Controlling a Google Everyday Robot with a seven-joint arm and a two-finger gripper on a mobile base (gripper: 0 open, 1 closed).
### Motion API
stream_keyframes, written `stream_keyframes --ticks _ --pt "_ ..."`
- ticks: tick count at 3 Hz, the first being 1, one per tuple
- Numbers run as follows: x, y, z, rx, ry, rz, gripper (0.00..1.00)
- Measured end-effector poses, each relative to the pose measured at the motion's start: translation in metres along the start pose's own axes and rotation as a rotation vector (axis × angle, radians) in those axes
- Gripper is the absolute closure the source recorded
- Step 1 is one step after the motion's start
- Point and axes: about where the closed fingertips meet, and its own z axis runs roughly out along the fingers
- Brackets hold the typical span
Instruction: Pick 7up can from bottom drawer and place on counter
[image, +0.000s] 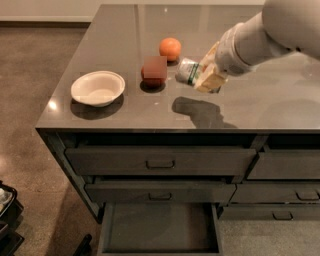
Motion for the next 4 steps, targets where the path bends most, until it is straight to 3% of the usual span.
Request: stream_keyframes --ticks 1,2,4 --pt "0.02 -0.003 0.023 -0.055 0.0 0.038 1.0" --pt "0.044 0.01 0.048 -0.12 0.027 0.086 0.81" --pt "0.042 0.008 0.045 -0.12 0.027 0.086 0.34"
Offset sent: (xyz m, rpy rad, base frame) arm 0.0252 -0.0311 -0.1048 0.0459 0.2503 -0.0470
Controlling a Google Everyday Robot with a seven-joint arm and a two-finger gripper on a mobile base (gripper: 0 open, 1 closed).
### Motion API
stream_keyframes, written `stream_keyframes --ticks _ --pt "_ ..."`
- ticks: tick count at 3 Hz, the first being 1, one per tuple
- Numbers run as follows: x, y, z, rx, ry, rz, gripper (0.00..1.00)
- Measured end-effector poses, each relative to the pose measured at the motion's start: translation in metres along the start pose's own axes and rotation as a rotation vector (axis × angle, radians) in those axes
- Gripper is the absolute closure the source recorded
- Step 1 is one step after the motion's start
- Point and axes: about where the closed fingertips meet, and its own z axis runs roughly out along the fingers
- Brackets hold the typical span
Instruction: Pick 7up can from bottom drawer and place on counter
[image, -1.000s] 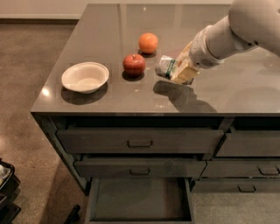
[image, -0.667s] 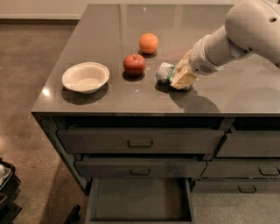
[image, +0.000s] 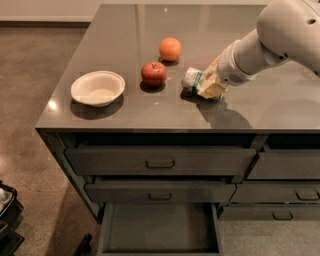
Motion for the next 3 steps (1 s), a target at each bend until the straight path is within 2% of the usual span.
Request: stream_keyframes --ticks 1,2,3 --pt "0.0 0.0 0.0 0.0 0.0 0.0 0.11" --pt "0.0 0.0 0.0 0.0 0.0 0.0 0.0" --pt "0.0 0.0001 0.0001 0.0 0.0 0.0 0.0"
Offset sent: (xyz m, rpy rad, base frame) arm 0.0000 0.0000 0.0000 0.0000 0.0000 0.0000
